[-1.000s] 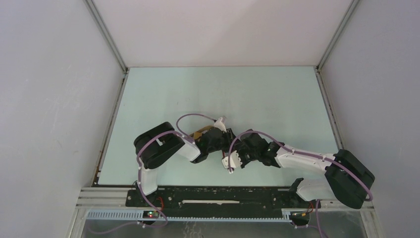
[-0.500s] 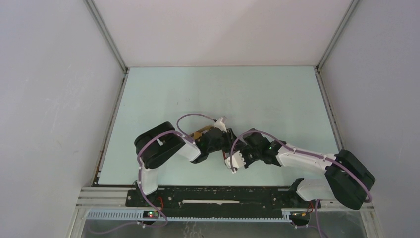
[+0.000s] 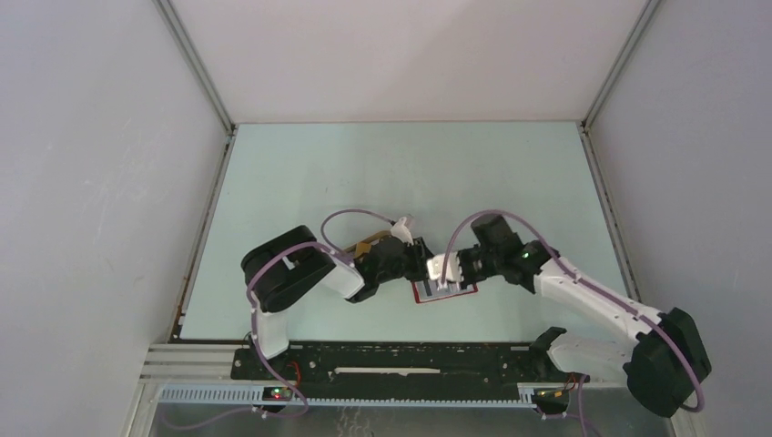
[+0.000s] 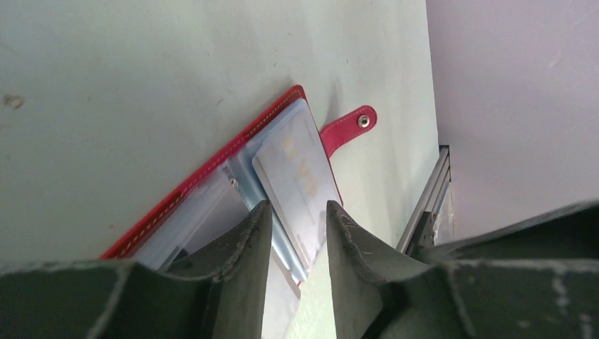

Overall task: Put the credit cards into the card holder
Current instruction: Insert the credit card into the card holder.

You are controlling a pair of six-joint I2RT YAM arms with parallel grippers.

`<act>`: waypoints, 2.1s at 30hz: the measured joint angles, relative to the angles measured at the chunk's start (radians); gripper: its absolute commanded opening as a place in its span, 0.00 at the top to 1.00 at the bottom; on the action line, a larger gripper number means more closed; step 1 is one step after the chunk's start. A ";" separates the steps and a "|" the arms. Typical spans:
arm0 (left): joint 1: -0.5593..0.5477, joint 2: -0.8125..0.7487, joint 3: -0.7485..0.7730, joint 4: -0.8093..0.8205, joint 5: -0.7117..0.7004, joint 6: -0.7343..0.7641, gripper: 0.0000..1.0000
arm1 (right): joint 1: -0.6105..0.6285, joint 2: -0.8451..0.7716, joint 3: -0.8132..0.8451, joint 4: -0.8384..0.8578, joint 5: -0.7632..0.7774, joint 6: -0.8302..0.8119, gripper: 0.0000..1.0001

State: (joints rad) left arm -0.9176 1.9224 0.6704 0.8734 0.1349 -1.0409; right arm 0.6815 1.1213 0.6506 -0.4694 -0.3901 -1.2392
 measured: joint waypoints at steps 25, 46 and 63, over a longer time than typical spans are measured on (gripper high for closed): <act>-0.093 -1.084 -0.133 -0.619 -0.463 0.666 0.00 | -0.550 0.116 0.288 -0.245 -0.587 0.822 0.06; -0.012 -0.736 -0.243 -0.411 -0.095 0.552 0.20 | -0.578 0.575 0.319 -0.334 -0.563 0.930 0.37; -0.092 -0.446 -0.134 -0.363 -0.048 0.579 0.33 | -0.564 0.692 0.360 -0.373 -0.515 0.931 0.38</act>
State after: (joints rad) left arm -1.0096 1.4761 0.5362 0.5106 0.0864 -0.4614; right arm 0.1173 1.8137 1.0111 -0.8421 -0.9054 -0.3080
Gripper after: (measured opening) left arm 0.676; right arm 0.615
